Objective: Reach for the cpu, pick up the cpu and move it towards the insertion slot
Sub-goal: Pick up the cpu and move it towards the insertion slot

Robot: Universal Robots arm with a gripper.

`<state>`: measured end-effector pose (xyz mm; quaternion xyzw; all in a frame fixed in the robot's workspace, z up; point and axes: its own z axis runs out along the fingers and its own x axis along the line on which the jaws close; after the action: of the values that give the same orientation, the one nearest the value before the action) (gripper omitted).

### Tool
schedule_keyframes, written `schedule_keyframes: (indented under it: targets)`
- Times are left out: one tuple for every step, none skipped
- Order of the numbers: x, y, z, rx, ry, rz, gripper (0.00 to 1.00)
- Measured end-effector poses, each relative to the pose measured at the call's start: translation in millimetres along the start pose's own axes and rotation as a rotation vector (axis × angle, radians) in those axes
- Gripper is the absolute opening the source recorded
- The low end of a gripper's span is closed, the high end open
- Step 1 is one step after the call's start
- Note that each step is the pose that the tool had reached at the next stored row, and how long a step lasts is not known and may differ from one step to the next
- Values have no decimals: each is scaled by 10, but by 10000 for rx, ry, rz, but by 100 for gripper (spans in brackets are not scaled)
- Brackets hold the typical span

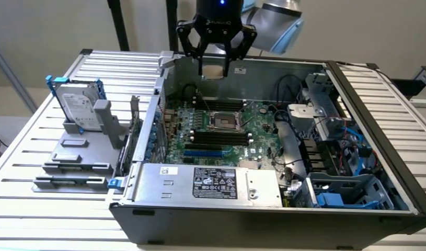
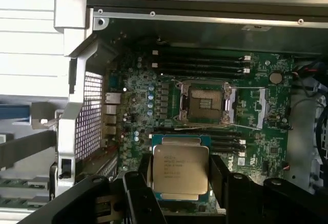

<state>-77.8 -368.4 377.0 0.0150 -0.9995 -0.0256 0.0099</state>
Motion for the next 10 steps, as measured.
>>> schedule_keyframes:
  targets:
    - [-36, 24, 5, 0, 0, 1, 55]
    - [-72, 47, 11, 1, 0, 1, 55]
    - [-112, 72, 20, -1, -1, 1, 55]
    - [-147, 96, 29, 0, 0, 1, 55]
    - [-186, 126, 44, 1, 1, 1, 55]
    - [-223, 152, 62, -1, 0, 1, 55]
    - [-260, 175, 81, 0, 0, 0, 55]
    - [-296, 197, 99, 0, 0, 0, 55]
    - [-327, 216, 117, 1, 1, 1, 55]
    - [-354, 232, 136, 0, 0, 1, 55]
